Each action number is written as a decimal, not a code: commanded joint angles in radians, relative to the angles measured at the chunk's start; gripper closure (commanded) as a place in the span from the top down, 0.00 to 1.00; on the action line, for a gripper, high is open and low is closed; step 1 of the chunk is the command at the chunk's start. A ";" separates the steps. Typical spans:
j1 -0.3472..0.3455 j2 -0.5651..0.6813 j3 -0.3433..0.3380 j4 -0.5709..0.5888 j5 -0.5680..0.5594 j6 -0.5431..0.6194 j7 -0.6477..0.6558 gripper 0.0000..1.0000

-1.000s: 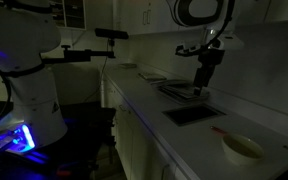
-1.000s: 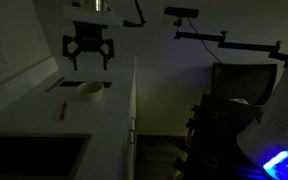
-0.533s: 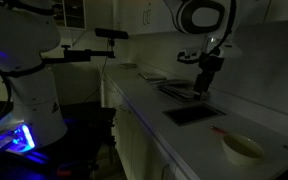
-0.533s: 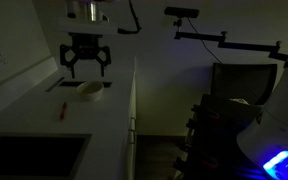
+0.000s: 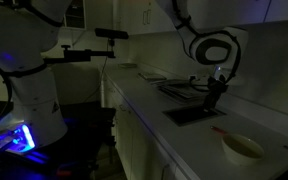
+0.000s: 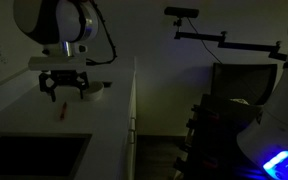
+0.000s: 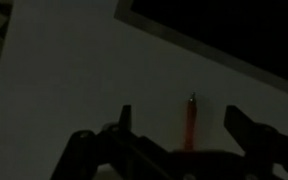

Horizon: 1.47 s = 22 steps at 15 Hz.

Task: Put the pen inside the white bowl

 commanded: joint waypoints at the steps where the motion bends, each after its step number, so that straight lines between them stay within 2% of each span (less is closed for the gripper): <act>1: 0.044 0.135 -0.047 0.174 -0.011 -0.035 0.071 1.00; 7: 0.082 0.303 -0.086 0.377 -0.028 -0.068 0.103 1.00; 11: 0.103 0.368 -0.109 0.459 -0.046 -0.106 0.126 1.00; 13: 0.102 0.393 -0.110 0.492 -0.057 -0.121 0.129 0.95; 14: 0.103 0.404 -0.113 0.507 -0.064 -0.129 0.135 0.91; 15: 0.103 0.414 -0.113 0.520 -0.068 -0.133 0.134 0.79; 16: 0.101 0.424 -0.113 0.530 -0.070 -0.138 0.132 0.63; 20: 0.098 0.456 -0.114 0.566 -0.070 -0.162 0.132 0.44; 21: 0.098 0.459 -0.114 0.574 -0.072 -0.168 0.132 0.36; 22: 0.099 0.459 -0.116 0.580 -0.075 -0.175 0.134 0.19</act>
